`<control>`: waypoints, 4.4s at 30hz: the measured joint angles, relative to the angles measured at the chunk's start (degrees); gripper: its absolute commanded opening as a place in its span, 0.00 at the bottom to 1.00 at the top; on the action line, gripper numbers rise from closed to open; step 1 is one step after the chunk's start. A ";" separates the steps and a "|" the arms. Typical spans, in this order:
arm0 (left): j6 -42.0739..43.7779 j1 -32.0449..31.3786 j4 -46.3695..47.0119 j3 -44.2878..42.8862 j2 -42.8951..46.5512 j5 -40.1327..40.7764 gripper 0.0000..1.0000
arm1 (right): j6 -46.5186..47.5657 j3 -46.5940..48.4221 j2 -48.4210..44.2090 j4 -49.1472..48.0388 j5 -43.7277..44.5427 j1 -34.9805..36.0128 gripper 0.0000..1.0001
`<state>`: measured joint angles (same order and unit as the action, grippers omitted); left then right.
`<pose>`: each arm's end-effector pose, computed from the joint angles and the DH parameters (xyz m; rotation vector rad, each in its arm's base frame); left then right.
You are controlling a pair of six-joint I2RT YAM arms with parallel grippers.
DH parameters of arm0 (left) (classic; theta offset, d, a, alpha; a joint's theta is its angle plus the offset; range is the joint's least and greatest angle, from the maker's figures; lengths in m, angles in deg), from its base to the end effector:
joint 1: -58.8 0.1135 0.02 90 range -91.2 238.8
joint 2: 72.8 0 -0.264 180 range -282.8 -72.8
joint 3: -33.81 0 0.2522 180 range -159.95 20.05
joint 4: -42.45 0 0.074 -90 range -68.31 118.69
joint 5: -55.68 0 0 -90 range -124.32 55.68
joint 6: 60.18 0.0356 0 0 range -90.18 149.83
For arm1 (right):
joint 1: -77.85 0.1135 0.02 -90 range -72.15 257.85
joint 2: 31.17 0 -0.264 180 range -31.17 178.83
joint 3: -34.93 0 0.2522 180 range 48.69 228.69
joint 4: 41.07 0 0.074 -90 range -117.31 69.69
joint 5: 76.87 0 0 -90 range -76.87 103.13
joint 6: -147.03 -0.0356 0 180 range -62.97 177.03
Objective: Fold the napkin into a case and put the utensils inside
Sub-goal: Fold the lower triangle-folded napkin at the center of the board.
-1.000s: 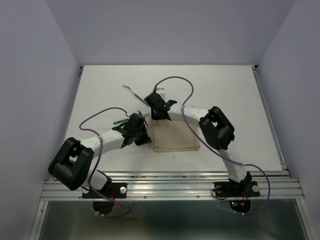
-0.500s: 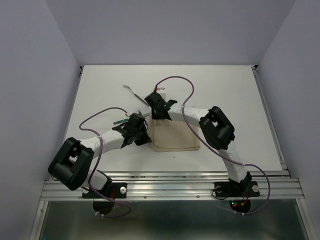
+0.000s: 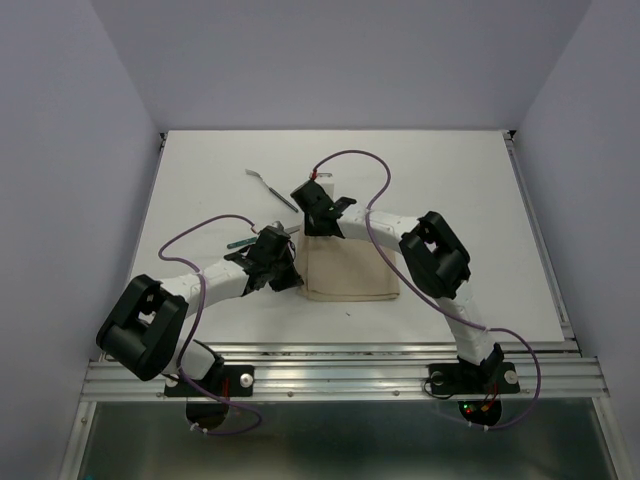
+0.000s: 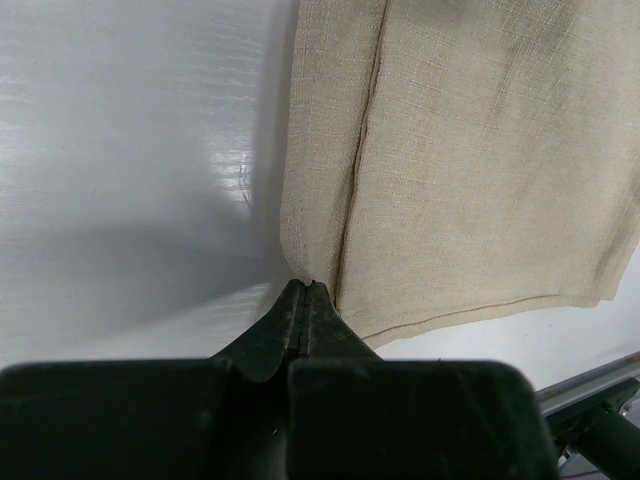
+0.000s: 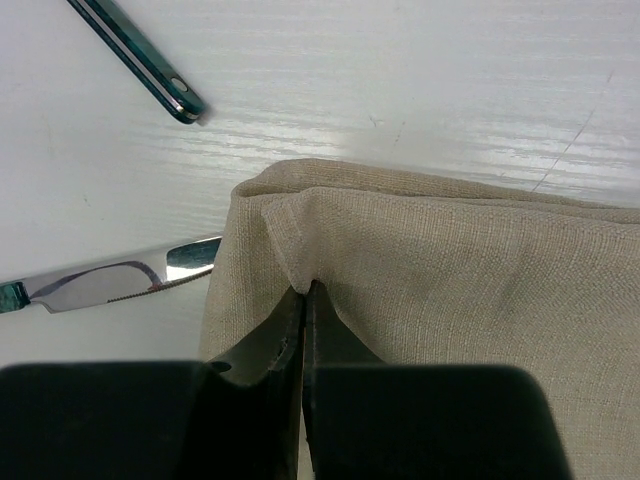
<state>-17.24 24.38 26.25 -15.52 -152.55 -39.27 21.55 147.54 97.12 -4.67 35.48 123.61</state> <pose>0.2174 -0.1527 0.1660 -0.2346 2.5123 -0.7375 0.3530 0.3431 0.1682 -0.0526 2.3953 0.1762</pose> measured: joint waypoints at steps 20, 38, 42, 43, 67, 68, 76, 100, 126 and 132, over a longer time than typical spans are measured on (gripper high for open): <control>0.11 0.00 -0.35 0.00 0.37 -0.85 0.23 | -0.17 -0.66 -1.31 -0.17 -1.09 -0.07 0.55; 3.19 -0.48 -16.35 -9.75 11.15 6.80 0.50 | -4.13 -44.89 -47.25 -2.47 -6.38 -10.21 0.24; 4.85 -0.46 -16.00 -15.47 3.69 6.91 0.49 | -5.31 -51.65 -49.62 -0.76 -9.44 -13.64 0.24; 5.31 -0.46 -15.28 -16.90 1.09 6.86 0.48 | -5.49 -52.63 -49.55 -0.39 -10.03 -14.03 0.24; 10.75 -4.52 -6.29 -24.11 -21.90 1.09 0.42 | -9.22 -55.10 -43.67 0.55 -8.87 -17.31 0.21; 10.69 -5.38 -6.08 -24.11 -21.99 0.76 0.43 | -9.27 -55.36 -44.02 0.96 -8.00 -17.62 0.21; 10.64 -7.98 -7.78 -24.61 -21.51 0.83 0.48 | -8.22 -55.87 -50.21 5.86 -4.74 -18.45 0.45; 14.93 2.86 -13.20 -41.20 -30.77 5.68 0.37 | -7.82 -63.63 -57.59 3.52 -7.87 -18.47 0.12; 13.90 21.44 -8.68 -28.24 -24.65 7.56 0.39 | 2.12 -15.76 -16.50 2.40 -2.60 1.53 0.55; 12.37 25.22 -7.43 -30.32 -26.64 6.36 0.38 | 3.96 -9.01 -8.79 3.08 -1.22 2.29 0.56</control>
<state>-4.87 49.60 18.82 -45.84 -179.19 -32.91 25.50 138.53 88.33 -1.59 34.26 125.90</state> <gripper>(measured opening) 0.385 0.557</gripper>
